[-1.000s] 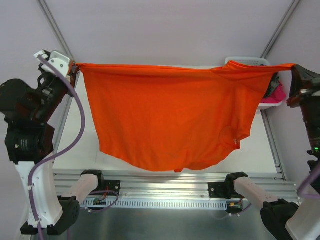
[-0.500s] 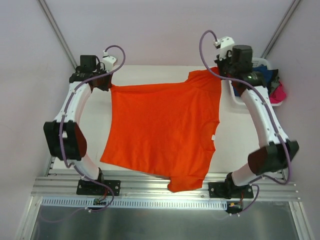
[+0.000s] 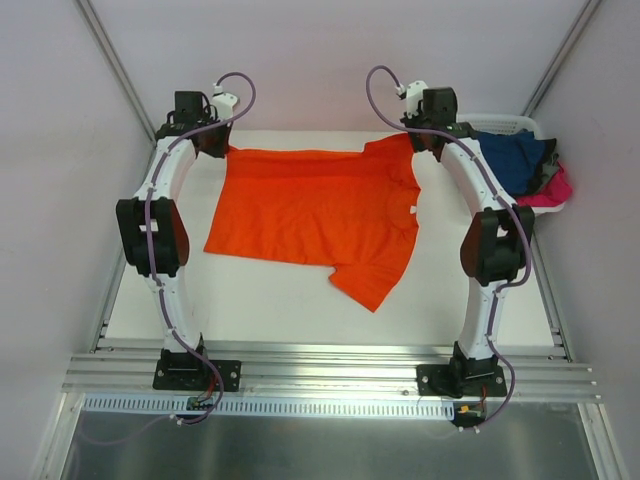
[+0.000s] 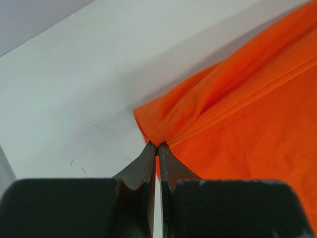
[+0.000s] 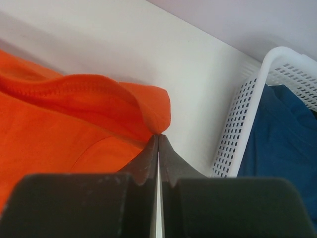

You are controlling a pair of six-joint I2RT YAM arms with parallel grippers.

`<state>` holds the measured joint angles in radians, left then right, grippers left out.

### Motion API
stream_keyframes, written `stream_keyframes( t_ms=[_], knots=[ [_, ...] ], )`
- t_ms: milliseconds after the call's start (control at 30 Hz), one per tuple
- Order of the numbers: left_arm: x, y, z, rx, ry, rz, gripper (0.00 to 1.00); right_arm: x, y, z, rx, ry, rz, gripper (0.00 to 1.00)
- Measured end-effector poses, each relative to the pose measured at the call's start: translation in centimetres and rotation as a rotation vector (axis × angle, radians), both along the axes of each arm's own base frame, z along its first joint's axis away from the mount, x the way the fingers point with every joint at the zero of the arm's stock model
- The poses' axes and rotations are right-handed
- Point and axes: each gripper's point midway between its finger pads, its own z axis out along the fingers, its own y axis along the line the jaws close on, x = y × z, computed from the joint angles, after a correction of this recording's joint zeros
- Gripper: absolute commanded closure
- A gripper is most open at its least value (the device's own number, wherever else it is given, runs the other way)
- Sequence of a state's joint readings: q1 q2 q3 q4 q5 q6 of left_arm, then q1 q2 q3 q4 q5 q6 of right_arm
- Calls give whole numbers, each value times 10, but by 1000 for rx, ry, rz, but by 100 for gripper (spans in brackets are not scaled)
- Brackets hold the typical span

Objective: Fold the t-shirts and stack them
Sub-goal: Flatten out the tshirt, then grap the side of the flattened tshirt furthest away from the robot with both arms

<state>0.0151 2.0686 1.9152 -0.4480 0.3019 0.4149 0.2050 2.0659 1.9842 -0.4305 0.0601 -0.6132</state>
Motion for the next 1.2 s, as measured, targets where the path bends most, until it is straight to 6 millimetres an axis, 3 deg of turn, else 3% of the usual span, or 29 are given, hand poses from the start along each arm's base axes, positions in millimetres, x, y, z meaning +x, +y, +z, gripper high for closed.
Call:
stream_keyframes(
  t_ms=[100,333,500,633,867,1200],
  knots=[
    [-2,0,-6,-8,13,6,100,-1,3,-5,2,7,4,100],
    [-26,2,-51,-16,131,21,100,-21,22,-40,24,108,45,99],
    [-32,5,-59,-16,162,47,100,-34,47,-52,46,151,91,99],
    [-23,9,-51,-23,141,73,100,-41,62,-53,52,162,119,99],
    [26,35,-28,-16,30,143,100,-44,65,-55,50,167,125,99],
    [27,46,-54,-8,76,170,100,-63,57,-79,28,236,122,99]
  ],
)
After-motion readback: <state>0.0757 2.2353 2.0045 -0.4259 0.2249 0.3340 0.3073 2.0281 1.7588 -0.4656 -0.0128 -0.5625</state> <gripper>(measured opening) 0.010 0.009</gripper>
